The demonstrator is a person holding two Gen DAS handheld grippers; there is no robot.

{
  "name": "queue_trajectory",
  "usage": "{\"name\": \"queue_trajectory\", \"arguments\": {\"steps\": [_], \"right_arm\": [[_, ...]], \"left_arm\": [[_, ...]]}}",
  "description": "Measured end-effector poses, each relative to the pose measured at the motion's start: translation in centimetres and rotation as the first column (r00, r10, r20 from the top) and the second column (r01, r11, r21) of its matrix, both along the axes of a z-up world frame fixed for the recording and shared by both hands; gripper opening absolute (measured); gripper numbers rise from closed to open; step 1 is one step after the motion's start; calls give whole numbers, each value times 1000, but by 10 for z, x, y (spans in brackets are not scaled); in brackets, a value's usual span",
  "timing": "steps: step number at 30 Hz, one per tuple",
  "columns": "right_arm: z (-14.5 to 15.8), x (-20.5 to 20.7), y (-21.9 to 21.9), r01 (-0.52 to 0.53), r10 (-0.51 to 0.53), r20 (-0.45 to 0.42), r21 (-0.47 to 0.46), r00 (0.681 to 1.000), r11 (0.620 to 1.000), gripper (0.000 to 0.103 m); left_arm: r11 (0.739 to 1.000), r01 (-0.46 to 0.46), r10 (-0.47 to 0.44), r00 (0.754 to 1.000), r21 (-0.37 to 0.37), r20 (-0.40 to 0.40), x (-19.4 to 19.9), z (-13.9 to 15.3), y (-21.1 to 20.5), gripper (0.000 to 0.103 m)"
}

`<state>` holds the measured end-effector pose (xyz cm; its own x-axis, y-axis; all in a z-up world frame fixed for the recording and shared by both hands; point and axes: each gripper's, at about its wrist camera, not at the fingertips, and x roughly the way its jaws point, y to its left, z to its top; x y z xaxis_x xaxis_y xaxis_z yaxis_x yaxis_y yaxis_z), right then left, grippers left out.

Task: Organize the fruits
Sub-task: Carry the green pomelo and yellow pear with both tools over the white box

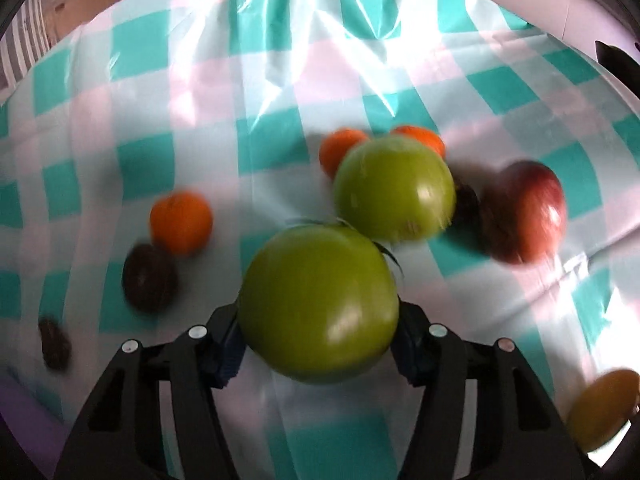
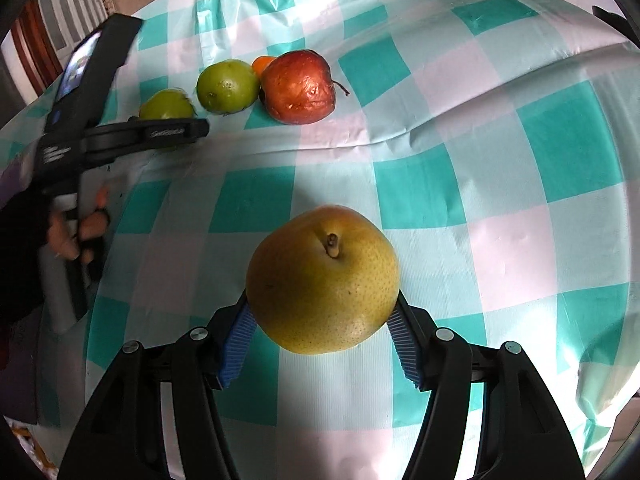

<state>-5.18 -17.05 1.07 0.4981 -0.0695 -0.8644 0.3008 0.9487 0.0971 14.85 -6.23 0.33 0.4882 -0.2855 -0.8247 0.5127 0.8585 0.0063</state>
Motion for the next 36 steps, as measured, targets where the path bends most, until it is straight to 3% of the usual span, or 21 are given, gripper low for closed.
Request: {"name": "queue_trajectory", "arguments": {"steps": [6, 14, 21, 28, 30, 31, 32, 34, 36], "right_arm": [[-1, 11, 6, -50, 50, -44, -3, 998, 999, 61], [2, -4, 14, -166, 172, -113, 61, 979, 984, 61], [14, -14, 19, -281, 296, -132, 125, 946, 952, 60], [45, -5, 46, -409, 418, -27, 155, 908, 899, 52], [52, -7, 60, -450, 455, 0, 150, 891, 880, 36], [54, -7, 67, -473, 476, 7, 127, 879, 872, 16], [54, -6, 73, -494, 496, -8, 90, 868, 865, 7], [43, -1, 81, -511, 511, -71, 24, 856, 859, 7], [28, 1, 80, -523, 521, -118, 14, 846, 852, 21]], "left_arm": [[999, -37, 37, 997, 7, -69, -65, 8, 38, 59], [995, -93, 99, 983, 49, -155, -158, 28, 84, 59], [987, -146, 149, 988, 62, -35, -200, 84, 114, 60], [942, -331, 325, 940, 50, 101, -223, 144, 154, 60], [927, -371, 364, 924, 47, 117, -231, 153, 167, 60], [916, -398, 392, 912, 37, 119, -235, 157, 176, 60], [907, -421, 415, 902, 30, 119, -237, 159, 183, 60], [892, -452, 447, 888, 26, 108, -238, 159, 195, 60], [893, -450, 444, 889, 31, 112, -239, 159, 201, 60]]}}
